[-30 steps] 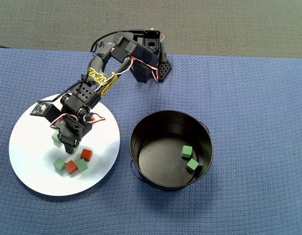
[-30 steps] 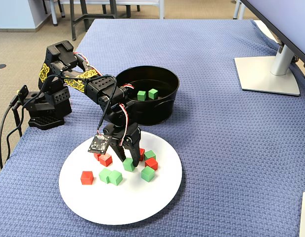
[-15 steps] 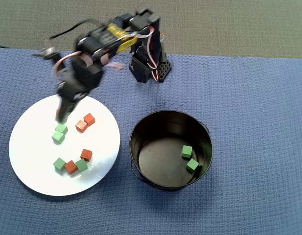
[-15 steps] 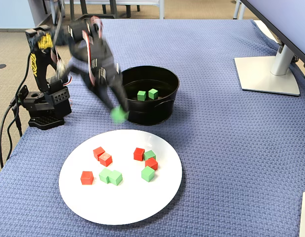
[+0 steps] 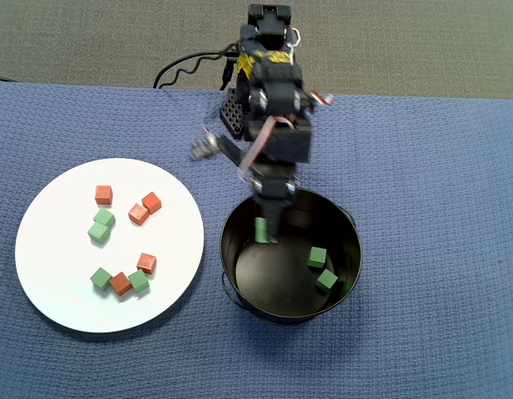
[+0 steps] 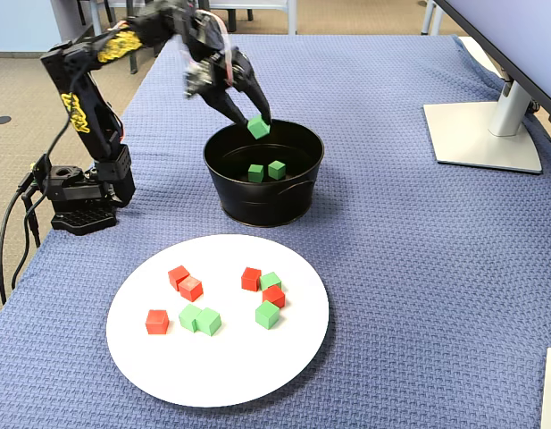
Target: Pick up the green cubes from the white plate and place them in the black recipient
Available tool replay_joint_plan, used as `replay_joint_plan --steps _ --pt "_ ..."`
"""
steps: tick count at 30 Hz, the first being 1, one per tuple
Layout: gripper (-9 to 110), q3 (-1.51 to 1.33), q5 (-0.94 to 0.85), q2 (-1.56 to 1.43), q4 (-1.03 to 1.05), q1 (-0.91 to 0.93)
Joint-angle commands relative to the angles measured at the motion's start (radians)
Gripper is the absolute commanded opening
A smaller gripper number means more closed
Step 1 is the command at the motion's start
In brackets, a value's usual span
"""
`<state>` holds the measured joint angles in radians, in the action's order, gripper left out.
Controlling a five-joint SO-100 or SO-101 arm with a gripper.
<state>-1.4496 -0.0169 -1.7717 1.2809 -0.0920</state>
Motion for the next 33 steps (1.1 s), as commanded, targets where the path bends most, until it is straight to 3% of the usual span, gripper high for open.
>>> replay_joint_plan --steps 1,7,12,16,20,24,27,33 --pt "37 -0.005 -0.06 -0.011 -0.021 -0.103" --pt "38 0.089 -0.213 -0.032 0.054 0.086" --pt "32 0.021 -0.362 -0.061 -0.003 0.436" --pt "13 -0.135 -0.44 -0.023 -0.236 0.675" --pt "0 -0.204 -0.457 0.103 -0.405 0.781" --pt "1 -0.17 -0.451 0.204 -0.416 0.811" --pt "29 -0.098 -0.44 0.253 -0.334 0.802" --pt "32 -0.067 -0.44 0.354 -0.337 0.799"
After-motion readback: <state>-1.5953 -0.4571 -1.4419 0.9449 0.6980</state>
